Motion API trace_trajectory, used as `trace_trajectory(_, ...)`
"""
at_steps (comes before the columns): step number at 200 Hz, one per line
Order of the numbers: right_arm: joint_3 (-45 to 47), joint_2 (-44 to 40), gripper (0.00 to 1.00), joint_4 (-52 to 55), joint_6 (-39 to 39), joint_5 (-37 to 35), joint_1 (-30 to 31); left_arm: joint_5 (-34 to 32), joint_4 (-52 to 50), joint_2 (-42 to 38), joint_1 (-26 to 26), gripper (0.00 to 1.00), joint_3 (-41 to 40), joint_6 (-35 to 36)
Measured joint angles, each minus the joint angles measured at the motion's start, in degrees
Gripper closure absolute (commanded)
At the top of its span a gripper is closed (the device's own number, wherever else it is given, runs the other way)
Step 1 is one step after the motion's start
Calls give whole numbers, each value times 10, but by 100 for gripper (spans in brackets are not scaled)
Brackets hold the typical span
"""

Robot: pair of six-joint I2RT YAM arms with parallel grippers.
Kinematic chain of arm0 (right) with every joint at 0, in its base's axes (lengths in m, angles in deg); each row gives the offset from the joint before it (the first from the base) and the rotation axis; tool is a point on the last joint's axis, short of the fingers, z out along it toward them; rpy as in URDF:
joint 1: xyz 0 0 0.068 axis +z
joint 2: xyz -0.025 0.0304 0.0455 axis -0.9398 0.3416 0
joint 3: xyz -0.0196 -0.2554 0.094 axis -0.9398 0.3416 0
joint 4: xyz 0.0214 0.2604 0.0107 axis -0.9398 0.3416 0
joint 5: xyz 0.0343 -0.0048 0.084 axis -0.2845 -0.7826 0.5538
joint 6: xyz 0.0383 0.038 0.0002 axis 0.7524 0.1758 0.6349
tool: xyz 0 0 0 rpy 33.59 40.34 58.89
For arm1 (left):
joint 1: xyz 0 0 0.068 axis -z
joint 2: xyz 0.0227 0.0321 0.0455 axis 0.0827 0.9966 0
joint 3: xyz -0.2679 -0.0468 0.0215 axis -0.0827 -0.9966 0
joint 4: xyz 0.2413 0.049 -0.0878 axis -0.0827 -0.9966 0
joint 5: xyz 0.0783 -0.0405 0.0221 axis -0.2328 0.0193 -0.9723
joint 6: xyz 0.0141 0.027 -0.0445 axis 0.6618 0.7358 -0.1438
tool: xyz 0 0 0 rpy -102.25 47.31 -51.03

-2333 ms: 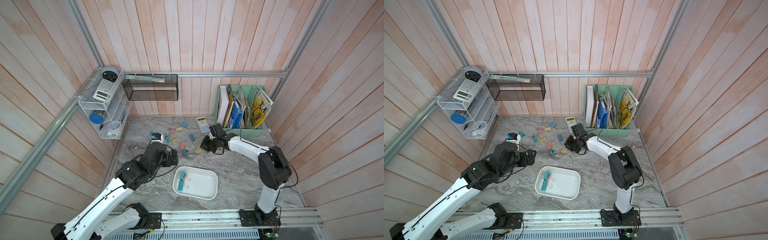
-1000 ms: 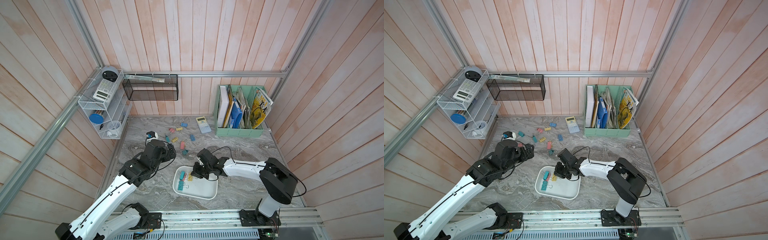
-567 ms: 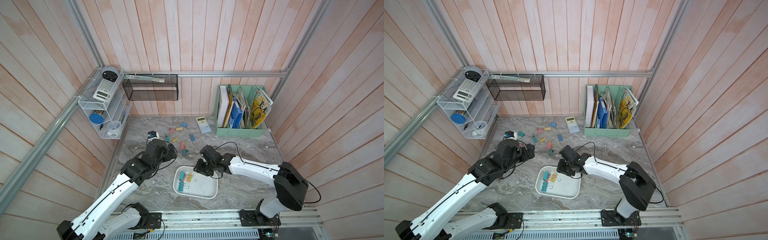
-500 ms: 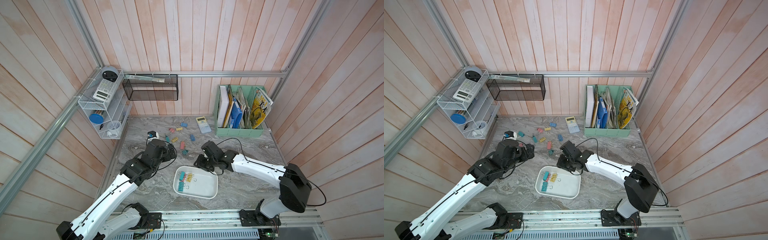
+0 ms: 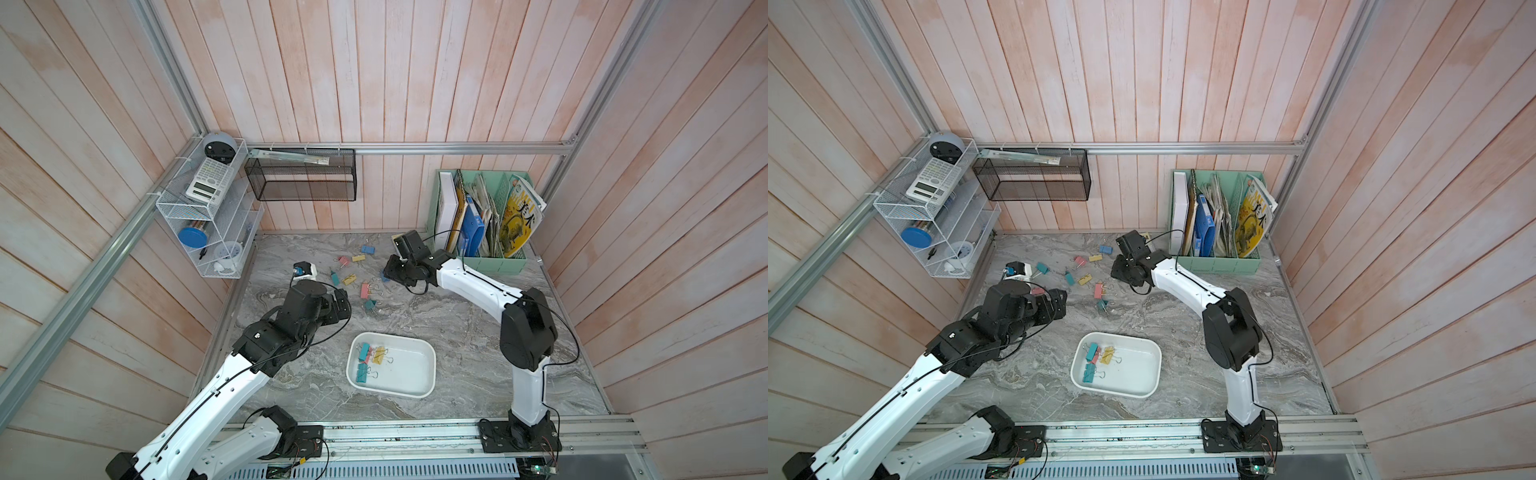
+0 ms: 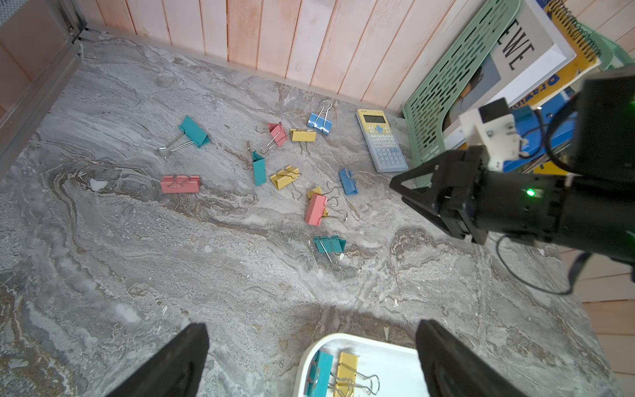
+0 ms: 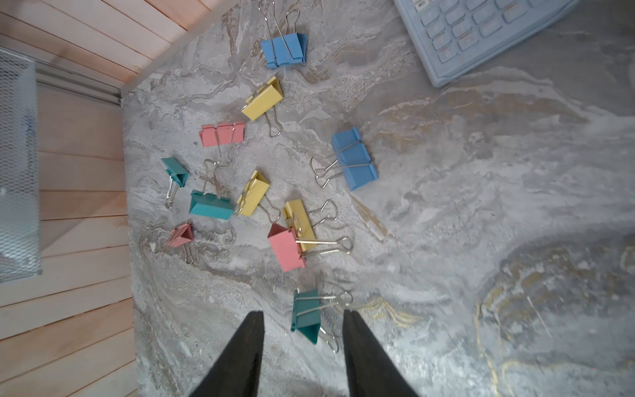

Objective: Put the binder clips in the storage box
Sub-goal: Pick up the binder clip at the center of the board.

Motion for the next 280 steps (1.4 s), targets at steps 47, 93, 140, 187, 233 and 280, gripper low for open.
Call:
trace_trajectory(47,-236,153,47,114,-109,-30,-1,2,-13,-15,0,0,0,1)
trace_trajectory(93,-475,301,42,223,-186,-64,3,1,-18,-19,0,0,0,1)
trace_trajectory(140,-494,348,48,252,-210,-67,10,-5,-30,-19,0,0,0,2)
trace_trajectory(187,-493,354,59,257,-229,-106,12,-7,-37,-19,0,0,0,6)
trace_trajectory(233,-477,354,48,244,-262,-115,12,-7,-39,-17,0,0,0,10)
trace_trajectory(280,-477,354,51,221,-288,-116,12,-7,-40,-17,0,0,0,10)
